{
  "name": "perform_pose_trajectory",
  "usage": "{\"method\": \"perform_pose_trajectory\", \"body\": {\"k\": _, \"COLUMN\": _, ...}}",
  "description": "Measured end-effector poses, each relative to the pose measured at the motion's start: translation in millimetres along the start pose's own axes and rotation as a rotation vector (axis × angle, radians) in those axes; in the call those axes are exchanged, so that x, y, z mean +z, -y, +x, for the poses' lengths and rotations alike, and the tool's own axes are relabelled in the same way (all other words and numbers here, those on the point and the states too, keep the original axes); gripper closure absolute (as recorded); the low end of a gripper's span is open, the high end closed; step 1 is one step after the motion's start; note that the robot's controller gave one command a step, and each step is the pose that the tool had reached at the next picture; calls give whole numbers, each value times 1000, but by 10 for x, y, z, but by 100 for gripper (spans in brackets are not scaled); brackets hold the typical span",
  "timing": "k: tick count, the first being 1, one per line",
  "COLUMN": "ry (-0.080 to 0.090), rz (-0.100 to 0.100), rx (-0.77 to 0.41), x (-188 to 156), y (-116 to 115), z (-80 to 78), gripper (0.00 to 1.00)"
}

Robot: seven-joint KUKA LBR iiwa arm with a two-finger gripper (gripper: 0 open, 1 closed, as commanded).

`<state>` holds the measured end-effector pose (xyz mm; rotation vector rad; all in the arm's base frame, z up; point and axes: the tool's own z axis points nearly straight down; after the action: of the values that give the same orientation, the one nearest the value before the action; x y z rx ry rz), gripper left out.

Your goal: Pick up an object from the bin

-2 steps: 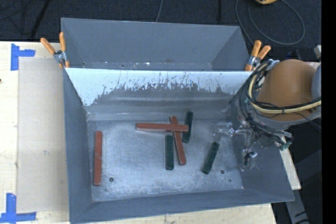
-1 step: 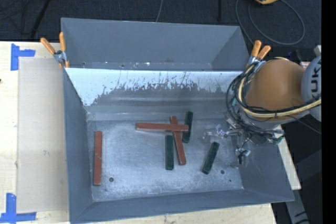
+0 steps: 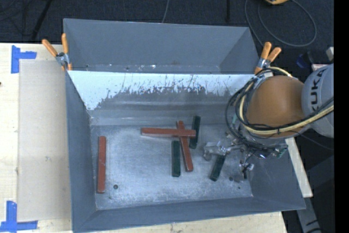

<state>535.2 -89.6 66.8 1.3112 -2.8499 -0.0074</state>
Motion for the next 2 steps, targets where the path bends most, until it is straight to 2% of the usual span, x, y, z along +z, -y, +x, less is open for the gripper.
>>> {"method": "perform_pose_trajectory", "body": {"k": 1, "ry": 3, "rz": 5, "rx": -219, "x": -28, "y": -45, "z": -97, "gripper": 100}}
{"method": "perform_pose_trajectory", "body": {"k": 2, "ry": 3, "rz": 5, "rx": -219, "x": -28, "y": -45, "z": -97, "gripper": 100}}
